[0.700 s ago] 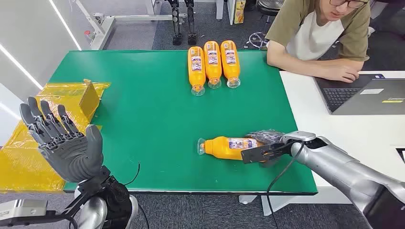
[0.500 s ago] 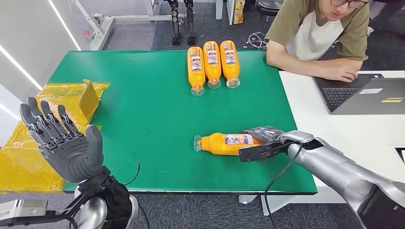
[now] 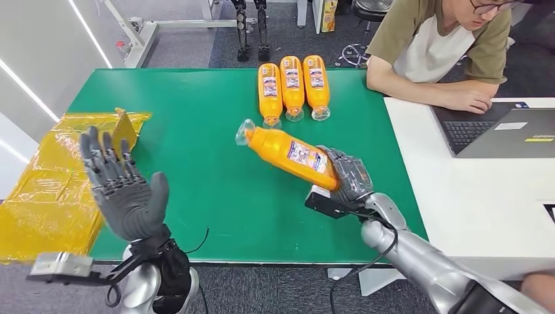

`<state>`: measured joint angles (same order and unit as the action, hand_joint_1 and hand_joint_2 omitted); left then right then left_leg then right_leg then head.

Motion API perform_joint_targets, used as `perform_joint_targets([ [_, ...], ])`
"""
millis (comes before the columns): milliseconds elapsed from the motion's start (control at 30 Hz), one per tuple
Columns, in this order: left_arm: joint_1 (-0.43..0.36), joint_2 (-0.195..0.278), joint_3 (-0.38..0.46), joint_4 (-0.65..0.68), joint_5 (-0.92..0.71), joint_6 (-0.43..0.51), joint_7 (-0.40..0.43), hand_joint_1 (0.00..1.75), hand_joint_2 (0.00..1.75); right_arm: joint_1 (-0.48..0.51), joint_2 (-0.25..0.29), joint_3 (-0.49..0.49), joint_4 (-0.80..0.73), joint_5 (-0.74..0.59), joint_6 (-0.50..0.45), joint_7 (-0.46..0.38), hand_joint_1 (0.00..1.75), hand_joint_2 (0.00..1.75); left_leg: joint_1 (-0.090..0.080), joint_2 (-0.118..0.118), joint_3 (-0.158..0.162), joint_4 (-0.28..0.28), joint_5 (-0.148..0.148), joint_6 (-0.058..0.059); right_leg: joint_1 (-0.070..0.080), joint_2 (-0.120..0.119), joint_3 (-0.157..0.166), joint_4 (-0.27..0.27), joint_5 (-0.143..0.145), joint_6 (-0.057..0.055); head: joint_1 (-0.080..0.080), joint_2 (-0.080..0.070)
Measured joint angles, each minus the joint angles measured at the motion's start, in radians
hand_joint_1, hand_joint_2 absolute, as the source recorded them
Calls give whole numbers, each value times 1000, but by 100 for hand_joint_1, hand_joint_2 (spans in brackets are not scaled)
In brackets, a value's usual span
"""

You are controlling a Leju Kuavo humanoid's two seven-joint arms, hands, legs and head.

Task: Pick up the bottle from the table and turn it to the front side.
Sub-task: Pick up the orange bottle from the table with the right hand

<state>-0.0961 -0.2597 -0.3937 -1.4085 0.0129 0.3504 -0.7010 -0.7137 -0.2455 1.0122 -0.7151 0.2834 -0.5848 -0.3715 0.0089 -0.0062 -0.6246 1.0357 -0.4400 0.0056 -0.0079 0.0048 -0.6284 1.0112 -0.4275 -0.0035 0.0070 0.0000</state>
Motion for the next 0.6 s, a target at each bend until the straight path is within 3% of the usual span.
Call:
perform_joint_targets([
  [67,-14,-3,0,54,8,-20,1,0,175,29,27,-53,-31,12,-51,-11,175,175,0,2,1,0,-1,-1,0,2,0,0,0,0,0,0],
  [200,-31,-6,0,118,8,-29,0,0,175,67,52,-112,-66,28,-60,-15,175,175,0,0,0,0,-1,-1,0,0,0,0,0,0,0,0],
  [333,-66,-12,0,208,-11,-83,14,0,175,109,80,-185,-115,165,-83,-64,175,175,0,0,0,0,-1,-1,0,0,0,0,0,0,0,0],
  [467,-127,-28,0,358,-33,-186,40,0,175,197,166,-317,-213,312,-86,-147,175,175,0,2,1,0,-1,-2,0,3,-1,0,0,0,0,0],
  [600,-158,-39,0,451,-63,-254,36,0,175,232,233,-347,-250,285,-79,-142,175,175,0,3,0,-1,-1,-2,0,3,-1,0,-1,-1,0,0],
])
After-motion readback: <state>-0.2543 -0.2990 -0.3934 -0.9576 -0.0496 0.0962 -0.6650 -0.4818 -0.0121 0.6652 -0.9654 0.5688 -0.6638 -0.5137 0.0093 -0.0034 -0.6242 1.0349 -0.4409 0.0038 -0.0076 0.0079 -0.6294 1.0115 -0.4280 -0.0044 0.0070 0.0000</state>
